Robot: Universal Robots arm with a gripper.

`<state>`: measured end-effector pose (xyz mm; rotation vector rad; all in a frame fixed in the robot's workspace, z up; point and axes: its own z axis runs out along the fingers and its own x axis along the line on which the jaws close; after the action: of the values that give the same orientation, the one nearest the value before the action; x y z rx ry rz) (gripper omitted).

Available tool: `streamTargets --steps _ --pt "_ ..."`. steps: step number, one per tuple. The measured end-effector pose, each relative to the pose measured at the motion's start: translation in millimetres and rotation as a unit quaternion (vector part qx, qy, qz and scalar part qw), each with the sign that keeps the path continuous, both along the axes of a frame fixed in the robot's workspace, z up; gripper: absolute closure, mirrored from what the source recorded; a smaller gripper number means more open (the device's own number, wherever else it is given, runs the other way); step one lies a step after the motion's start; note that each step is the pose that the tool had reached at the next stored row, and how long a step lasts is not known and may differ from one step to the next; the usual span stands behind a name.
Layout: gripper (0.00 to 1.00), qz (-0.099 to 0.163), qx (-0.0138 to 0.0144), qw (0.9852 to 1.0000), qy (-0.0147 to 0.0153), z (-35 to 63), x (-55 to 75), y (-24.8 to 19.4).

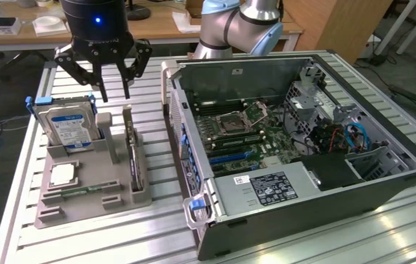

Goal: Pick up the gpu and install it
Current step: 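Pick up the gpu and move the gpu toward the slot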

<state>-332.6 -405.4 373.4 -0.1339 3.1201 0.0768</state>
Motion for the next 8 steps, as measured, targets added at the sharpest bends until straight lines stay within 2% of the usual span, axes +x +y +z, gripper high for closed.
streamTargets --steps 8 --pt "0.57 0.007 0.0001 1.0000 -0.0001 -0.4 0.0 0.0"
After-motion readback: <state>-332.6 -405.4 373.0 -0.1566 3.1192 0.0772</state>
